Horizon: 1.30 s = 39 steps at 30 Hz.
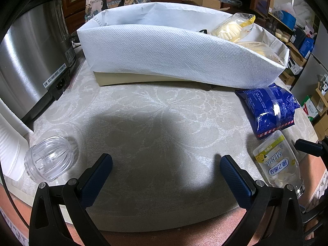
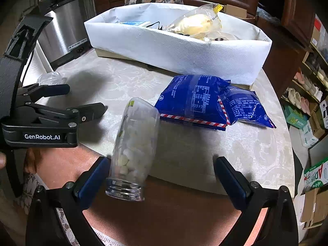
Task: Organize objects
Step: 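Close the right tool around the pill jar body, then lift the pill jar with the right tool and carry it over the bin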
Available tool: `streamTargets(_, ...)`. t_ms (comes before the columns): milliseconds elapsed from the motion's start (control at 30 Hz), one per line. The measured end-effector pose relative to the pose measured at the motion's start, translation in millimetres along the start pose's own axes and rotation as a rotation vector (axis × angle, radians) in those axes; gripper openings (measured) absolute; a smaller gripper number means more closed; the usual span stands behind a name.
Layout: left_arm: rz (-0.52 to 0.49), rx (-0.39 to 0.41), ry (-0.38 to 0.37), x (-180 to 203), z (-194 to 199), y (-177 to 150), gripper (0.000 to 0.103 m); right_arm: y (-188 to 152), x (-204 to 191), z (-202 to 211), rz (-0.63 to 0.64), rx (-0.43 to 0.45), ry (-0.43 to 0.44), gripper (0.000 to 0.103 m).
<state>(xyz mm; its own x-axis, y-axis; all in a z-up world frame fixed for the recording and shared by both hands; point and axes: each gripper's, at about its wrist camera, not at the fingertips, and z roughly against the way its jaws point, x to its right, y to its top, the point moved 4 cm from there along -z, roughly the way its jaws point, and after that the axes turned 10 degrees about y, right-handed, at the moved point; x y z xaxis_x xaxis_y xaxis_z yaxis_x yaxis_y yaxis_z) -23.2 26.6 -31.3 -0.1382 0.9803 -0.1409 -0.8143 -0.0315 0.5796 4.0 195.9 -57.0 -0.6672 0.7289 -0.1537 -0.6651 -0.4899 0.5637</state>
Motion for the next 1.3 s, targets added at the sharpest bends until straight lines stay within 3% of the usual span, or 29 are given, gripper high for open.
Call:
streamTargets(100, 0.0, 0.0, 0.0, -0.5, 1.0, -0.9, 0.103, 0.1, 0.3, -0.2, 0.002, -0.003, 0.003, 0.103)
streamTargets(167, 0.0, 0.0, 0.0, -0.7, 1.1, -1.0, 0.103, -0.4, 0.1, 1.7, 0.002, 0.0, 0.007, 0.097)
streamTargets(233, 0.006, -0.001, -0.001, -1.1, 0.9, -1.0, 0.102, -1.1, -1.0, 6.3, 0.003, 0.027, 0.009, 0.077)
streamTargets(333, 0.005, -0.001, -0.001, -2.1, 2.7, -2.9, 0.102, -3.0, -4.2, 12.4, 0.015, 0.056, 0.021, 0.056)
streamTargets(433, 0.005, -0.001, -0.001, -2.9, 3.2, -3.6, 0.102, -3.6, -8.6, 19.2, 0.039, 0.098, -0.021, 0.043)
streamTargets(600, 0.006, -0.001, -0.001, -2.4, 3.3, -3.5, 0.102, -4.5, -11.2, 36.7, 0.052, 0.188, -0.017, 0.031)
streamTargets(767, 0.005, -0.001, -0.001, -2.5, 3.7, -4.1, 0.102, -1.9, -7.2, 41.0, 0.019, 0.216, 0.01, 0.026)
streamTargets(1133, -0.003, -0.003, -0.006, -4.4, 7.4, -7.9, 0.102, -1.3, -15.0, 38.3, 0.051, 0.207, 0.051, 0.026)
streamTargets(1300, 0.012, 0.015, 0.001, -12.5, 7.4, -7.6, 0.091, -1.9, -14.1, 35.7, 0.039, 0.187, 0.073, 0.03)
